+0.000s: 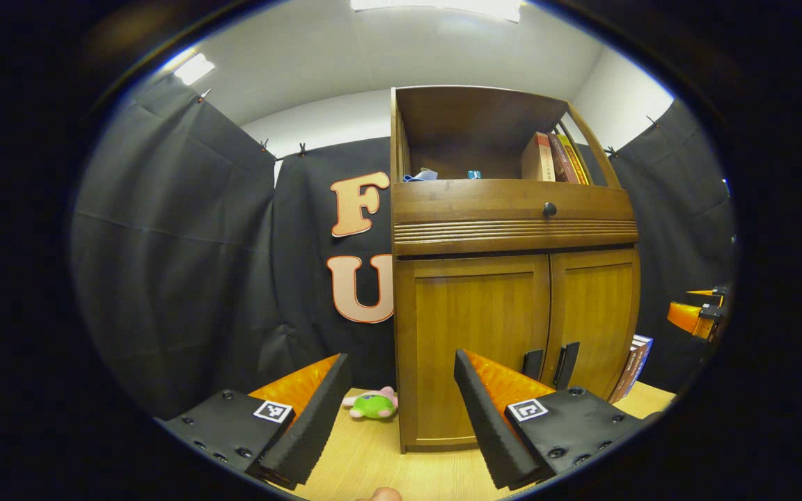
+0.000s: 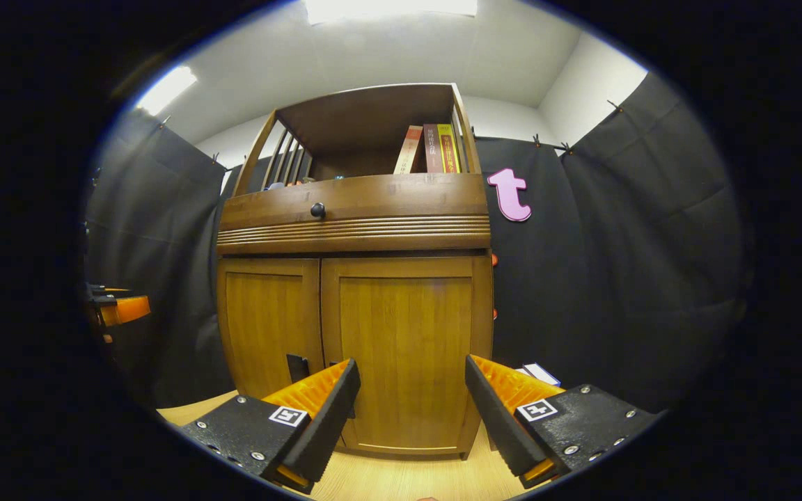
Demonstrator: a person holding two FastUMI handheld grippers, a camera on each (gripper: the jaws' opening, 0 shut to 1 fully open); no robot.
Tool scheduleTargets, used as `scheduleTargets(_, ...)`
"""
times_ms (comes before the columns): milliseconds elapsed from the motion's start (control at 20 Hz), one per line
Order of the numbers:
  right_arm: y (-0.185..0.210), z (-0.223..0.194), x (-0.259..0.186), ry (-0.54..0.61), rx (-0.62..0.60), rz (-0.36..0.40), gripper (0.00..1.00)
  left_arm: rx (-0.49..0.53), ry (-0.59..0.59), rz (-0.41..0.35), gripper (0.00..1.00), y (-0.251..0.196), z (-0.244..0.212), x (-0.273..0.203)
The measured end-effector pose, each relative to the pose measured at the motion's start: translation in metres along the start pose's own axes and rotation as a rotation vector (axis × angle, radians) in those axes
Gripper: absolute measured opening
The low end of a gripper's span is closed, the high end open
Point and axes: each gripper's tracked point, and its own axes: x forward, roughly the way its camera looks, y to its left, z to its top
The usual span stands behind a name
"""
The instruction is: Open the right door of the double-door shoe cabinet with the right hand, and open the left door with the left hand.
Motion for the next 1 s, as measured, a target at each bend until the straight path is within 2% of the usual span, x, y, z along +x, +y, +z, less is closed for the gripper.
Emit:
scheduleTargets(300, 0.000, -0.002, 0.002, -0.001, -0.009, -0.004, 0.94, 0.005, 0.008, 0.029, 0.95, 0.015, -0.001, -0.001)
scheduleTargets(350, 0.000, -0.004, 0.003, 0.003, -0.006, -0.003, 1.00, 0.002, 0.010, 0.026, 0.95, 0.016, -0.003, -0.001)
scheduleTargets(1000, 0.002, -0.024, 0.016, 0.044, 0.012, 0.002, 1.00, 0.008, 0.021, -0.005, 0.96, 0.012, -0.005, 0.001)
